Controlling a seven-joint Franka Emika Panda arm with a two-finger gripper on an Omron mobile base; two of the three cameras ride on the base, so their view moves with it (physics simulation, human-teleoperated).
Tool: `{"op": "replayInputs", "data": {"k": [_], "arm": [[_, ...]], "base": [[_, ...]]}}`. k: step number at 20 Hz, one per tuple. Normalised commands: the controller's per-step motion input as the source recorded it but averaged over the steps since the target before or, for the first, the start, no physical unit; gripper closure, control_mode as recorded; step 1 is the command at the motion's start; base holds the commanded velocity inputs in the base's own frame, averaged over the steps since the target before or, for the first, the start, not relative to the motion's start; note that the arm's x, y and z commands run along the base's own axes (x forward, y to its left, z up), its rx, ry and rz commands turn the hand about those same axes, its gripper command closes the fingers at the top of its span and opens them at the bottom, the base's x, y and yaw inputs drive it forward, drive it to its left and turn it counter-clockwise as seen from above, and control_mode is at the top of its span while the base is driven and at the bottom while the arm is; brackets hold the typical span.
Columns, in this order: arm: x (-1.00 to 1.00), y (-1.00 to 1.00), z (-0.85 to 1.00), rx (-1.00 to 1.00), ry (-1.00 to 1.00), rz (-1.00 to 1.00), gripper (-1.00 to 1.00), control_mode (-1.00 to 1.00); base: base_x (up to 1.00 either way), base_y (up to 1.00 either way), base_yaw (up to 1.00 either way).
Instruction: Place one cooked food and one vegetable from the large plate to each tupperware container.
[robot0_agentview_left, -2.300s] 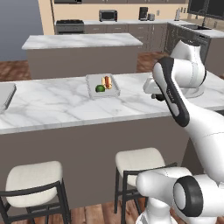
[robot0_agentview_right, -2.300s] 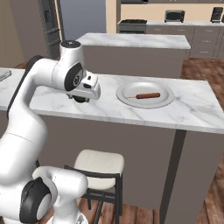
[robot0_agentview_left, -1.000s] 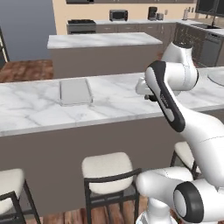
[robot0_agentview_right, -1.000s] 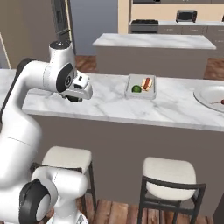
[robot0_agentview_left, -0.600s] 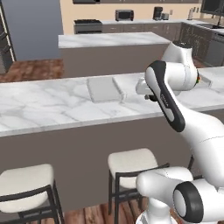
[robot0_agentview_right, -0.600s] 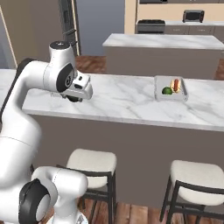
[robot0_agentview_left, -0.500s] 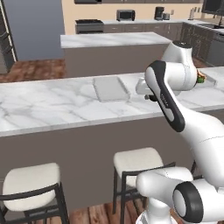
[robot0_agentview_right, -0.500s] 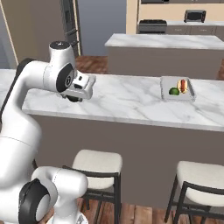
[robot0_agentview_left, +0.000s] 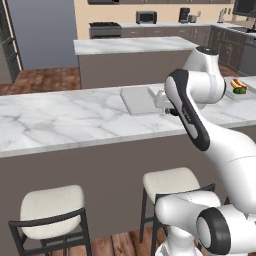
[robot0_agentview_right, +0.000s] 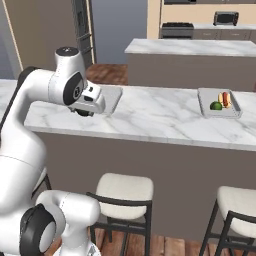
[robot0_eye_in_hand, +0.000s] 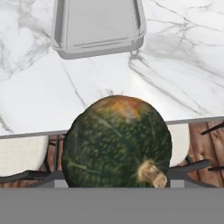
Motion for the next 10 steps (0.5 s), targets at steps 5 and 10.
{"op": "replayInputs", "data": {"k": [5, 10], "arm": [[0.00, 0.00, 0.00, 0.00, 0.00, 0.00, 1.00, 1.00], [0.10, 0.06, 0.00, 0.00, 0.00, 0.00, 1.00, -1.00]], "base": [[0.37, 0.09, 0.00], [0.18, 0.07, 0.00]]}}
